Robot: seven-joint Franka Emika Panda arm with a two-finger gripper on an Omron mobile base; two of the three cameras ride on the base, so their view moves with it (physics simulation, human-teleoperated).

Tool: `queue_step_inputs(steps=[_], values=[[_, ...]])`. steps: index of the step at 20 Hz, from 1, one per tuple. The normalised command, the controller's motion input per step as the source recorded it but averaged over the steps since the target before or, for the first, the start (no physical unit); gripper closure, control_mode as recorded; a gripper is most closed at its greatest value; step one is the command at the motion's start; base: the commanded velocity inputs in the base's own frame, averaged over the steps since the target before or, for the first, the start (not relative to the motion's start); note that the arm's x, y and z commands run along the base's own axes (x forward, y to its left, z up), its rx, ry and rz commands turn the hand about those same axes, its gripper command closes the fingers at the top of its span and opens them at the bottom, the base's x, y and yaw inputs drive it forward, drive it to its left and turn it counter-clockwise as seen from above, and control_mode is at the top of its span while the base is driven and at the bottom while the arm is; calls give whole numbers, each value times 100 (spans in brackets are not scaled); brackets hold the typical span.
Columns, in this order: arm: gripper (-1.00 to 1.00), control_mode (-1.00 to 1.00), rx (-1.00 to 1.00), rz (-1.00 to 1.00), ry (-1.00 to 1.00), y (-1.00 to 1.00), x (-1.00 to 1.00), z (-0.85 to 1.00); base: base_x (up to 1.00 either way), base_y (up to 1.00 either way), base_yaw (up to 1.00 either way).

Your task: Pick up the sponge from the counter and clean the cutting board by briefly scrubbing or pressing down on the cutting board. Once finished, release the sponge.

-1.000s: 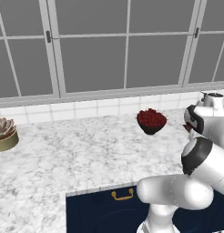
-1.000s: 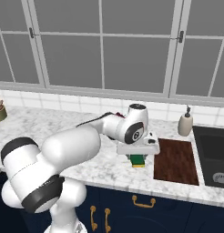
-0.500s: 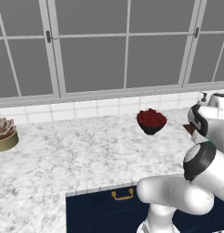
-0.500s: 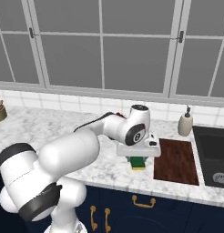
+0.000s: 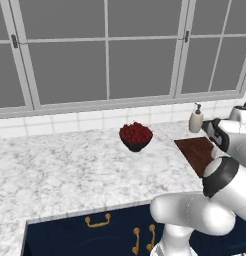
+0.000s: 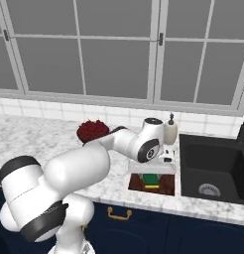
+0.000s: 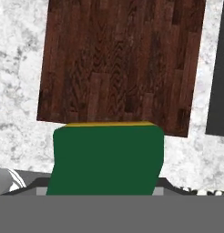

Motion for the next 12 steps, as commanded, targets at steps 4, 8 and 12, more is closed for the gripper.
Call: queue_step_inputs(steps=[4,8,12], values=[[100,100,0,0,0,0,0,0,7,6,0],[100,-100,0,0,0,22,37,-16,0,0,0],[100,-100,0,2,0,3,6,-27,0,0,0]])
